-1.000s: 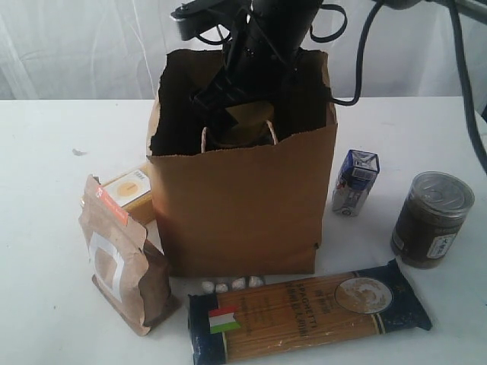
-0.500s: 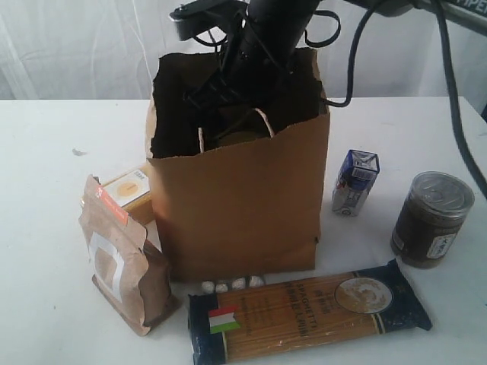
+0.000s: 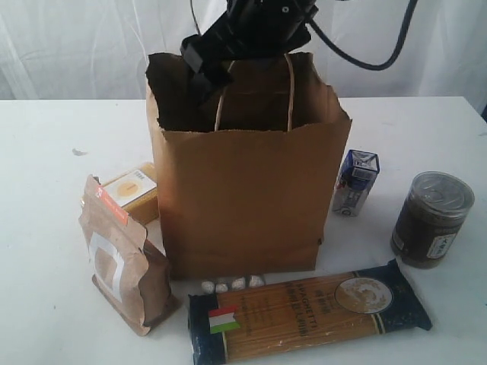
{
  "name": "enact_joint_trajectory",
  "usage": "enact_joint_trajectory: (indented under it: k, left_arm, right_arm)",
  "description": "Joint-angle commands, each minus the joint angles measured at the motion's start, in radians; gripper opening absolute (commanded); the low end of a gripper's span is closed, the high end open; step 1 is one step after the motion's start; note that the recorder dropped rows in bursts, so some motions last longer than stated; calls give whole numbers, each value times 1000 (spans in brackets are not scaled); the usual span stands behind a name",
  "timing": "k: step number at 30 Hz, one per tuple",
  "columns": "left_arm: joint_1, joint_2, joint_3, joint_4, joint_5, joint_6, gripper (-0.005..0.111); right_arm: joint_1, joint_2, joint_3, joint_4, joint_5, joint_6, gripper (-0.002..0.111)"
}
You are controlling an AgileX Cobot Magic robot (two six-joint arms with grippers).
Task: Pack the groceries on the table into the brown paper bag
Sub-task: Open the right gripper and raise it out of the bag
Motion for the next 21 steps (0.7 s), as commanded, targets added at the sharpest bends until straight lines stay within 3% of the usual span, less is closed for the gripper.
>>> enact_joint_trajectory:
  k: [1,21]
  left_arm:
    - [-6,-2,6,-8,-3,-1,1]
    - [-6,-2,6,-8,-3,-1,1]
  right_arm:
    - [1,-40,-8,3,-19,2,96]
    - [1,-167,-8,29,-107,2,96]
